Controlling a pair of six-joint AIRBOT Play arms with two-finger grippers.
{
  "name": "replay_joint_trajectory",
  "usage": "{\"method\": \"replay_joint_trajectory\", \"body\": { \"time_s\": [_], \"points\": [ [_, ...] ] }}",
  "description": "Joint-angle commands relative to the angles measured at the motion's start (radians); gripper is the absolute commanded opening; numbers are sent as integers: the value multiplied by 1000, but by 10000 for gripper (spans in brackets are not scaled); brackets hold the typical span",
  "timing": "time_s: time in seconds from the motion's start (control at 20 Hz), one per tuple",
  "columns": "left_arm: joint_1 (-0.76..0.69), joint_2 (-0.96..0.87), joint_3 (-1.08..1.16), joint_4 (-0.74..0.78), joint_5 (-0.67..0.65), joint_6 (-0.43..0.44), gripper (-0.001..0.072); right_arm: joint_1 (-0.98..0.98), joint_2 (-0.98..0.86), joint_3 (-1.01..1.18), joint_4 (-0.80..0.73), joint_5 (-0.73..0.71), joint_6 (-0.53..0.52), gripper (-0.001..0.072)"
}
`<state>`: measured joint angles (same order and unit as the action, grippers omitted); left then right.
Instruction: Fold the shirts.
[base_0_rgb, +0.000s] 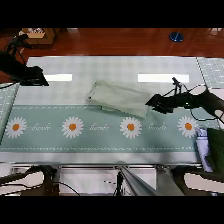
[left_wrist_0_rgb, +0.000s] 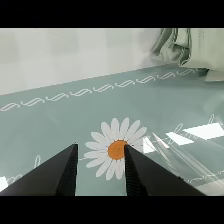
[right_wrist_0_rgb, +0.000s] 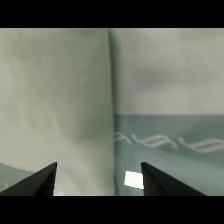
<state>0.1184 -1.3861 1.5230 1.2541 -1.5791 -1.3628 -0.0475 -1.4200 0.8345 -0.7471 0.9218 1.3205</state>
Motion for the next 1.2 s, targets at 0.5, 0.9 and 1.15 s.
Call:
{"method": "replay_joint_trajectory", "body": {
  "time_s": [0.5,0.9,1.15],
  "points": [
    [-8,1,0,-2,1,-3,364,13,48,78,238,58,-50,33],
    [-9,1,0,-73,66,28,364,-427,473,312,-124,375,321,32],
    [-9,0,0,-73,111,73,364,-771,591,425,-444,758,381,33]
  ]
}}
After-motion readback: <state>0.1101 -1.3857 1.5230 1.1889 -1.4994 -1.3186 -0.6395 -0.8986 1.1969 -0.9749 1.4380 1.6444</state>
